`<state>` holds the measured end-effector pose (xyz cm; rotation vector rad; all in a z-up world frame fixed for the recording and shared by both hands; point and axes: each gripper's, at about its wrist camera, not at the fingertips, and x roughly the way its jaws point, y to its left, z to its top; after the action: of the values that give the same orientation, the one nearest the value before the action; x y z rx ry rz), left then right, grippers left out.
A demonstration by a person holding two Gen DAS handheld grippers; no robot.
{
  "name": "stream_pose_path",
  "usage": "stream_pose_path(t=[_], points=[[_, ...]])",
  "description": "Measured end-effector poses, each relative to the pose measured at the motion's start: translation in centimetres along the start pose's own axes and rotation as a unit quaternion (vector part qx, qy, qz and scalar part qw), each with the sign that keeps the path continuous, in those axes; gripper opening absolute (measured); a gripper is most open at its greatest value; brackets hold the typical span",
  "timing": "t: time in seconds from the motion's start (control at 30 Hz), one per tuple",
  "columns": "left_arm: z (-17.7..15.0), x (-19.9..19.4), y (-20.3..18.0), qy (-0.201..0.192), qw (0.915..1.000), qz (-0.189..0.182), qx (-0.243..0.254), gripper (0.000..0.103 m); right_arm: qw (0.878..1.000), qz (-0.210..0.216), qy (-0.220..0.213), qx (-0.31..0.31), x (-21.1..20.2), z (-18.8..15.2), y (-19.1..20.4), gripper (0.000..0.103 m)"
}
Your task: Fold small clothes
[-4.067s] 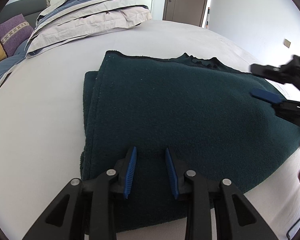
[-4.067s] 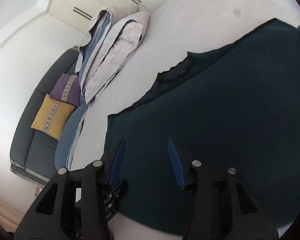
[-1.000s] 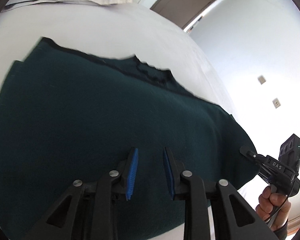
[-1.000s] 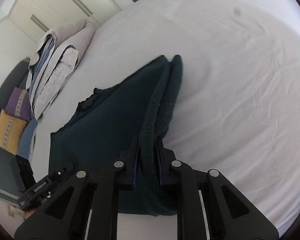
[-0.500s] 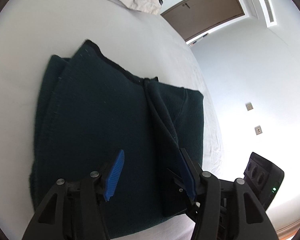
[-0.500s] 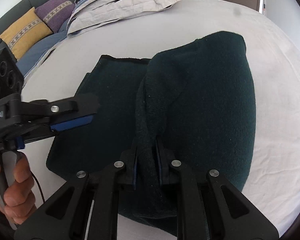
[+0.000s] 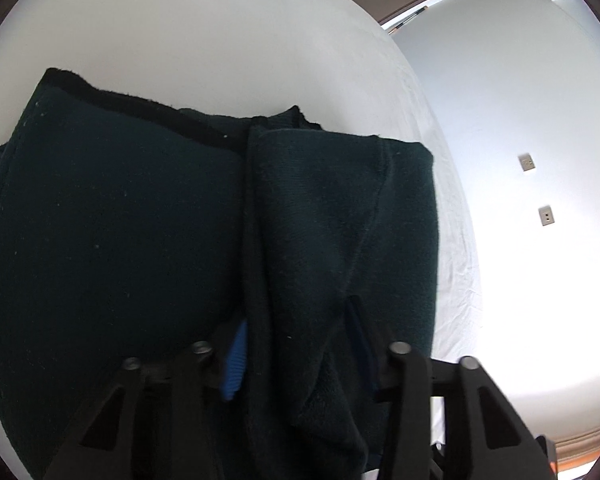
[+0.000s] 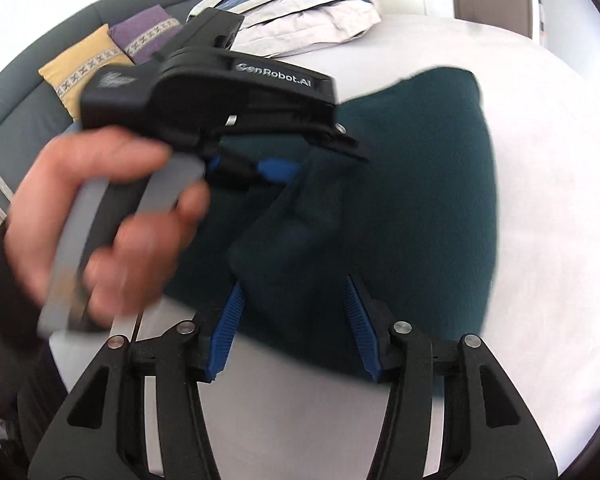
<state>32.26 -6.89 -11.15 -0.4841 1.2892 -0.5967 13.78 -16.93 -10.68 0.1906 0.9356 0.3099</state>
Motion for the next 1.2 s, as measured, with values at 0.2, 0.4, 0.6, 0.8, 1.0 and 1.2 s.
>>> stream_pose_path(t=[0.2,0.4,0.6,0.8,1.0,1.2], points=[[-0.8,-0.7,0.6,-0.011,0.9999,0.006,0.007,0.013,0.998,0.012,-0.031,0.060,-3.9,-3.2,-3.0,0.050],[-2.0,-4.1,1.3,-0.030,0.9994,-0.012,0.010,0.012,0.992,0.003,-0.095,0.086,-7.7,-3.5,-5.0,0.050],[-2.6,-8.5,4.3,-0.041,0.9989,-0.022,0.002,0.012,0.991,-0.021,-0.102,0.087,-8.7,-2.1,-6.8,0.050],[-2.2,-11.4,8.0,-0.056,0.9980,-0.016,-0.023,0.012,0.995,-0.064,-0.058,0.041,-4.6,-0.2,-5.5,0.050],[-2.5,-13.5,9.4,-0.071,0.9971,-0.015,-0.022,0.012,0.997,-0.072,-0.012,0.015,-1.9,-0.3,-4.2,0.052],[-4.0,-14.7,9.9,-0.087,0.9958,-0.022,-0.019,0.012,0.997,-0.073,-0.006,-0.014,-2.8,-1.8,-2.5,0.052]])
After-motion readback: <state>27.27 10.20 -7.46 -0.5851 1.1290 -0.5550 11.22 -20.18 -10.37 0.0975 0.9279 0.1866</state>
